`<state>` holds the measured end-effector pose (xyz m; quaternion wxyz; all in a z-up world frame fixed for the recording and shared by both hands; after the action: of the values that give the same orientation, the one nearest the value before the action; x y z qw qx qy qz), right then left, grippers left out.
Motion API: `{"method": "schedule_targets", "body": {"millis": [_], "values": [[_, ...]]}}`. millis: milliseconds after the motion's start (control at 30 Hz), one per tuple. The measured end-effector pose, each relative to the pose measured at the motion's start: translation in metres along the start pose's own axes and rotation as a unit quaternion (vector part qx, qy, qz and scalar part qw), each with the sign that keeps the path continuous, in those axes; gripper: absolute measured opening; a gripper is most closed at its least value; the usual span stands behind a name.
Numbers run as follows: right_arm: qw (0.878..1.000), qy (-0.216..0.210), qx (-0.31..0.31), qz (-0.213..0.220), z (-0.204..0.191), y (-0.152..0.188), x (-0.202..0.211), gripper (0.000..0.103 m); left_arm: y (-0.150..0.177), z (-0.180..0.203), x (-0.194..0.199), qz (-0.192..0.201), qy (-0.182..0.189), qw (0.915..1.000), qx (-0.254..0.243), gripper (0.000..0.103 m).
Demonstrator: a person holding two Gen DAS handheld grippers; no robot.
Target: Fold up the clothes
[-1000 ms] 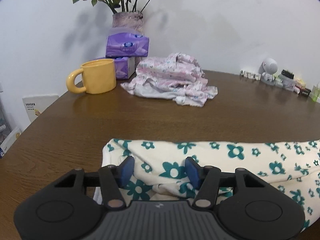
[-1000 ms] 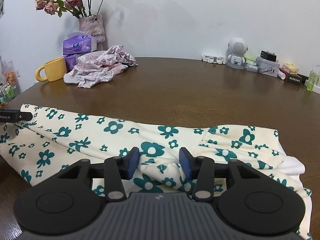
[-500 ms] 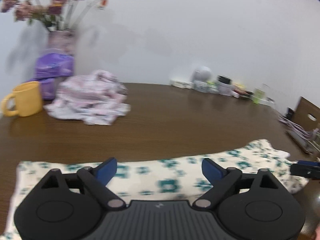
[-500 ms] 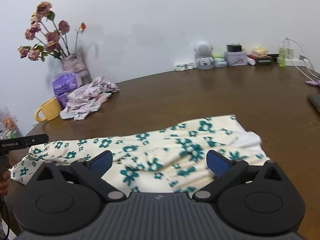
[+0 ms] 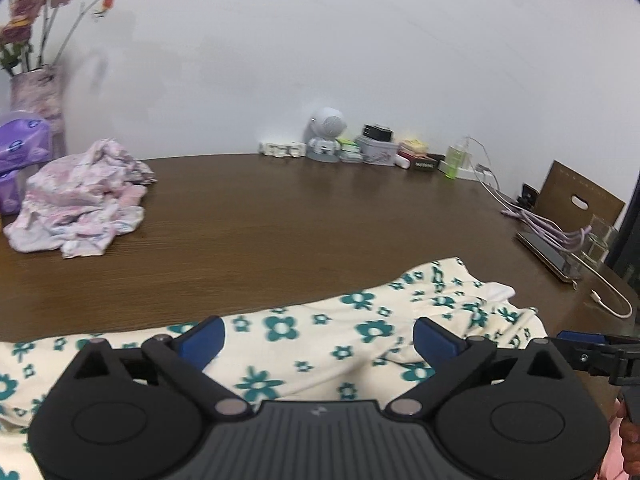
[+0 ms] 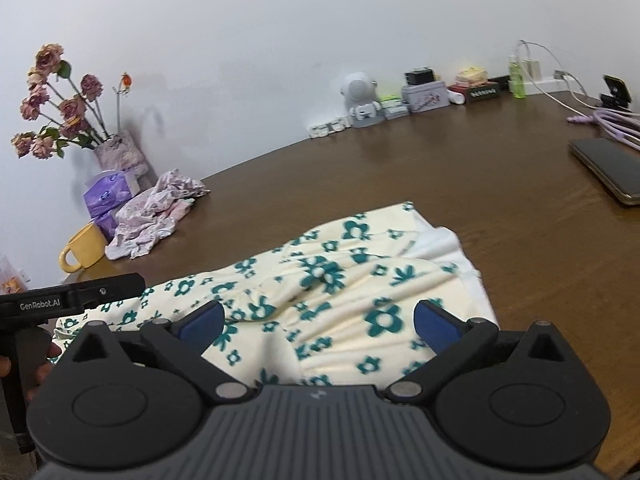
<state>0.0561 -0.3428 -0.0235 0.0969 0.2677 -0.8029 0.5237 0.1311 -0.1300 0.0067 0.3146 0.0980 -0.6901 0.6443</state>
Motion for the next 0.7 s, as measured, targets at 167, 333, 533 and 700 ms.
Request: {"method": "schedule_targets", "body": {"millis": [167, 333, 533, 700], "values": [[0.999, 0.018, -0.031, -0.002, 0.018, 0.007, 0.015, 0.103, -0.001, 0.026, -0.008, -0.002, 0.027, 0.9994, -0.021, 0.101], [0.997, 0.029, -0.068, 0.000, 0.036, 0.015, 0.034, 0.102, -0.001, 0.060, -0.011, 0.007, 0.061, 0.9970, -0.047, 0.090], [0.995, 0.013, -0.100, -0.001, 0.045, 0.022, 0.043, 0.090, -0.003, 0.090, -0.025, 0.003, 0.085, 0.9940, -0.068, 0.066], [0.989, -0.017, -0.143, -0.014, 0.049, 0.024, 0.024, 0.077, -0.008, 0.100, -0.042, 0.001, 0.078, 0.9942, -0.074, 0.058]]}}
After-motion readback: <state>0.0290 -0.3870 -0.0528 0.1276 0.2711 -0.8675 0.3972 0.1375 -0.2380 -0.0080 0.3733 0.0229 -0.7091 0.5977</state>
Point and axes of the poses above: each gripper's, at about its wrist camera, not at the fingertips, and x roughly against the way its jaws point, z to its right, y to its underside, the point moved 8 cm from there along -x, roughly the way its jaws point, and after that the axes turned 11 degrees about -y, right-handed, at the moved point
